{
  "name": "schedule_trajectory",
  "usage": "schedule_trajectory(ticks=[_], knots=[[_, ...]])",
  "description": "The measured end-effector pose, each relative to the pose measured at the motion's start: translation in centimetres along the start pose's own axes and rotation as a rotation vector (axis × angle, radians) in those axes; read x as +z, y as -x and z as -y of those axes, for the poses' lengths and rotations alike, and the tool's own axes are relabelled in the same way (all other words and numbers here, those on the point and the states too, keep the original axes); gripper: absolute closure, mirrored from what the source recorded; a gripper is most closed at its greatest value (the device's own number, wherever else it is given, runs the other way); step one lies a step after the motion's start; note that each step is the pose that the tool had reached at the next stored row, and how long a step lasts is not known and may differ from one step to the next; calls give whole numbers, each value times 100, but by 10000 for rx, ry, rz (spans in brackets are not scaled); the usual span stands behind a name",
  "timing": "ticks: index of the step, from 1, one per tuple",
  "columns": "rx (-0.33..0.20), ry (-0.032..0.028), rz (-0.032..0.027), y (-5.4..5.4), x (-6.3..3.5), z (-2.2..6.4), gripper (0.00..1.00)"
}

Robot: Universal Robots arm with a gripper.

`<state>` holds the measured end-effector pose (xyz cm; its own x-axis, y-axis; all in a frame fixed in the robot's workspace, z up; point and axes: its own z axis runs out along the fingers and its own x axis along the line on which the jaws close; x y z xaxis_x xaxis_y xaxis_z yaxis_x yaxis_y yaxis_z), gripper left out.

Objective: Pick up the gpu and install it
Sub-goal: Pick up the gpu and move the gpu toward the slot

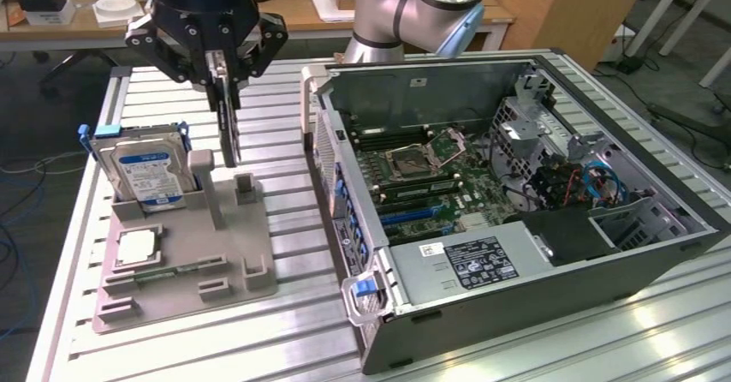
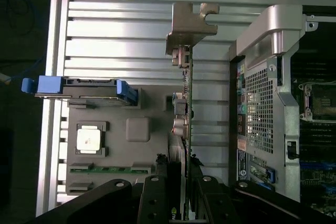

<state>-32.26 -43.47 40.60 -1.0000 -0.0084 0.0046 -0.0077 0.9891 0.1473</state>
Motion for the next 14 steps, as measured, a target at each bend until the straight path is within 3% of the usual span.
schedule_trajectory(ticks=[14], knots=[[-3,113,0,-1,-84,-11,74]])
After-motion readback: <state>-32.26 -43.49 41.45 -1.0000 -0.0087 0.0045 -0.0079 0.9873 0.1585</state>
